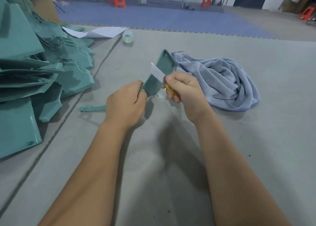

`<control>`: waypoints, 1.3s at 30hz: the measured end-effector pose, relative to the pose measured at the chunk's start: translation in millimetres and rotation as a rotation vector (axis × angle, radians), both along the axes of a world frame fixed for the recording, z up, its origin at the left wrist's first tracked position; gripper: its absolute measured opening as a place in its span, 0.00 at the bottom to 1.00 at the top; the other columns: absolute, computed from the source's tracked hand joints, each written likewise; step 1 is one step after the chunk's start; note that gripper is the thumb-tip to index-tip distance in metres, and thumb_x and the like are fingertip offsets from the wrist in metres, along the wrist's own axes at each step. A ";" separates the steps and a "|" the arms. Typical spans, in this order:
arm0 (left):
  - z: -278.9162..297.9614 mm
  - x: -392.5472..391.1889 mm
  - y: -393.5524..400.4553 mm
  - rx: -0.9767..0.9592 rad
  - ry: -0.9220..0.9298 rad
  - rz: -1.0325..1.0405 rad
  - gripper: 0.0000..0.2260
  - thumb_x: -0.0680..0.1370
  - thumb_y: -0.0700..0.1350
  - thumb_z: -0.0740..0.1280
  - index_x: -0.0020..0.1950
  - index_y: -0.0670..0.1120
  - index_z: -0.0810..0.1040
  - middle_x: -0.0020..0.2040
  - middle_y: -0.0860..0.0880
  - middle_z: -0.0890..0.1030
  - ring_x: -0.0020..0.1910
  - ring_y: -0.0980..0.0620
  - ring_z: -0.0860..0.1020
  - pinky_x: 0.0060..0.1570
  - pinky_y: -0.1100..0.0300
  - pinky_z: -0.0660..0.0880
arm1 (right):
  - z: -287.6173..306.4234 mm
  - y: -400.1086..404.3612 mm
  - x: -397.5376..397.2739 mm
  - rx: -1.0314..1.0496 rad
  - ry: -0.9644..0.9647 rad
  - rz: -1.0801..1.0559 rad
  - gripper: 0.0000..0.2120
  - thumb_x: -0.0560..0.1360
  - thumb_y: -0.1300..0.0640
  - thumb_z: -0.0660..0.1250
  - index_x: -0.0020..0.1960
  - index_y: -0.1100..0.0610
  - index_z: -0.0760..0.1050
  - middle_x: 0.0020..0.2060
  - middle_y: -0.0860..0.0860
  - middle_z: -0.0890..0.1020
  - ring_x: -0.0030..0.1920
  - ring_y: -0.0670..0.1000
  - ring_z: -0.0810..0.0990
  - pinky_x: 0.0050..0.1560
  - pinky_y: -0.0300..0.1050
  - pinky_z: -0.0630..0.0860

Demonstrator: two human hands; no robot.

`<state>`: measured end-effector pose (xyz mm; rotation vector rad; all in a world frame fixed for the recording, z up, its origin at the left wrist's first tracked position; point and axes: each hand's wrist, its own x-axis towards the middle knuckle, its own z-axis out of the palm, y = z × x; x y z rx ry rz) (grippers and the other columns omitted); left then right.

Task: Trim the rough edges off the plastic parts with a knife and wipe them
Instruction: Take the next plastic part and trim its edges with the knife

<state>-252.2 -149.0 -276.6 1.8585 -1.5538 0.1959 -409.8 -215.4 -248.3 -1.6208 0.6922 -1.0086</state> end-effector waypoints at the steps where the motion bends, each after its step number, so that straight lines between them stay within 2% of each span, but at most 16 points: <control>1: 1.5 1.1 0.5 -0.017 0.013 -0.023 0.13 0.77 0.52 0.51 0.40 0.46 0.68 0.35 0.50 0.73 0.36 0.44 0.70 0.33 0.53 0.62 | 0.4 2.0 0.8 -0.006 0.004 0.022 0.13 0.80 0.62 0.61 0.42 0.70 0.74 0.26 0.54 0.70 0.26 0.40 0.70 0.27 0.34 0.60; 4: 5.6 1.3 0.2 -0.021 0.053 -0.110 0.21 0.79 0.58 0.51 0.39 0.46 0.72 0.33 0.50 0.77 0.35 0.47 0.74 0.33 0.51 0.68 | 3.8 7.6 4.5 -0.004 0.002 0.067 0.14 0.81 0.63 0.60 0.37 0.63 0.75 0.25 0.53 0.68 0.26 0.43 0.65 0.29 0.33 0.62; 7: 4.7 -0.7 -0.3 -0.039 0.079 -0.150 0.20 0.81 0.55 0.55 0.37 0.45 0.73 0.32 0.50 0.77 0.34 0.46 0.75 0.33 0.51 0.69 | 5.1 11.5 9.4 -0.087 0.080 0.041 0.18 0.80 0.63 0.62 0.32 0.56 0.74 0.22 0.47 0.68 0.27 0.44 0.64 0.30 0.36 0.62; 11: 4.6 -1.9 2.1 -0.051 0.119 -0.144 0.23 0.80 0.57 0.53 0.36 0.42 0.74 0.30 0.48 0.75 0.33 0.43 0.74 0.33 0.48 0.70 | 10.5 7.5 10.9 -0.195 0.117 -0.215 0.16 0.80 0.61 0.62 0.33 0.58 0.73 0.28 0.53 0.70 0.32 0.50 0.66 0.36 0.45 0.63; 13: 4.5 -3.4 2.9 -0.049 0.108 -0.127 0.24 0.80 0.57 0.52 0.36 0.41 0.73 0.29 0.47 0.74 0.32 0.43 0.74 0.32 0.48 0.70 | 15.6 2.1 5.5 -0.162 0.043 -0.358 0.18 0.81 0.61 0.61 0.32 0.54 0.71 0.26 0.45 0.70 0.31 0.46 0.66 0.35 0.42 0.63; 15: 4.4 -3.3 2.8 -0.051 0.103 -0.122 0.23 0.81 0.56 0.52 0.36 0.41 0.73 0.29 0.47 0.75 0.32 0.43 0.73 0.32 0.49 0.70 | 16.7 -1.6 0.5 -0.165 -0.001 -0.405 0.19 0.81 0.61 0.61 0.31 0.57 0.70 0.25 0.42 0.68 0.30 0.45 0.64 0.35 0.41 0.63; 16: 4.0 -3.1 1.9 -0.050 0.101 -0.122 0.23 0.82 0.55 0.53 0.36 0.41 0.73 0.30 0.47 0.75 0.32 0.43 0.74 0.32 0.49 0.69 | 16.4 -0.8 -0.6 -0.181 0.002 -0.383 0.18 0.80 0.61 0.61 0.32 0.59 0.70 0.26 0.44 0.68 0.31 0.46 0.64 0.36 0.42 0.63; 18: 3.6 -2.1 -0.4 -0.042 0.094 -0.117 0.22 0.83 0.54 0.54 0.37 0.41 0.73 0.31 0.47 0.76 0.33 0.43 0.74 0.32 0.49 0.69 | 15.2 4.8 1.1 -0.217 0.050 -0.258 0.17 0.80 0.60 0.62 0.32 0.56 0.72 0.26 0.46 0.67 0.31 0.47 0.64 0.35 0.44 0.63; 21: 2.7 0.6 -2.7 -0.026 0.140 -0.127 0.20 0.81 0.55 0.59 0.37 0.41 0.74 0.31 0.46 0.76 0.32 0.44 0.74 0.32 0.47 0.71 | 11.8 11.4 6.5 -0.271 0.220 -0.100 0.17 0.78 0.59 0.63 0.31 0.57 0.71 0.25 0.47 0.66 0.29 0.47 0.63 0.33 0.44 0.61; 23: 2.1 3.5 -3.4 -0.008 0.233 -0.147 0.21 0.79 0.56 0.63 0.36 0.40 0.75 0.30 0.42 0.76 0.29 0.43 0.73 0.31 0.47 0.71 | 12.5 9.3 6.7 -0.301 0.264 -0.171 0.16 0.79 0.60 0.63 0.32 0.60 0.72 0.25 0.49 0.67 0.29 0.46 0.64 0.33 0.44 0.62; 25: 1.1 5.1 -3.4 0.003 0.312 -0.160 0.23 0.77 0.58 0.65 0.35 0.39 0.75 0.29 0.39 0.75 0.26 0.44 0.70 0.28 0.47 0.70 | 17.1 5.1 2.8 -0.268 0.203 -0.316 0.17 0.80 0.59 0.62 0.32 0.56 0.71 0.26 0.47 0.68 0.28 0.44 0.64 0.31 0.40 0.62; 28: 0.0 5.1 -2.7 0.007 0.349 -0.158 0.24 0.76 0.59 0.64 0.34 0.39 0.74 0.29 0.38 0.74 0.24 0.51 0.67 0.25 0.50 0.68 | 24.0 -0.2 -1.9 -0.213 0.090 -0.441 0.19 0.81 0.58 0.61 0.31 0.52 0.68 0.26 0.43 0.69 0.28 0.42 0.65 0.33 0.39 0.63; 32: -0.3 6.0 -4.0 0.002 0.355 -0.166 0.22 0.77 0.55 0.66 0.33 0.40 0.73 0.26 0.41 0.71 0.23 0.54 0.64 0.25 0.57 0.63 | 21.0 7.8 2.7 -0.231 0.093 -0.232 0.19 0.80 0.59 0.61 0.31 0.53 0.69 0.23 0.41 0.66 0.28 0.44 0.63 0.34 0.41 0.62; 35: 1.7 7.2 -1.3 -0.018 0.285 -0.176 0.17 0.74 0.49 0.70 0.30 0.43 0.71 0.22 0.51 0.66 0.23 0.56 0.65 0.24 0.65 0.60 | 16.6 12.4 7.6 -0.231 0.167 -0.137 0.18 0.80 0.60 0.62 0.32 0.60 0.71 0.24 0.45 0.64 0.29 0.46 0.62 0.33 0.43 0.60; 37: 3.0 8.2 -0.1 -0.023 0.258 -0.197 0.16 0.74 0.47 0.70 0.29 0.44 0.71 0.22 0.52 0.66 0.24 0.55 0.65 0.25 0.65 0.59 | 13.8 14.5 9.5 -0.216 0.153 -0.135 0.17 0.80 0.60 0.62 0.33 0.66 0.71 0.24 0.46 0.64 0.30 0.47 0.62 0.34 0.44 0.60; 39: 3.7 8.0 -1.0 -0.023 0.216 -0.192 0.19 0.76 0.48 0.68 0.29 0.43 0.69 0.22 0.52 0.64 0.24 0.53 0.64 0.25 0.60 0.59 | 12.2 17.8 9.6 -0.205 0.138 -0.115 0.17 0.79 0.60 0.62 0.33 0.64 0.71 0.23 0.43 0.65 0.29 0.47 0.62 0.35 0.44 0.60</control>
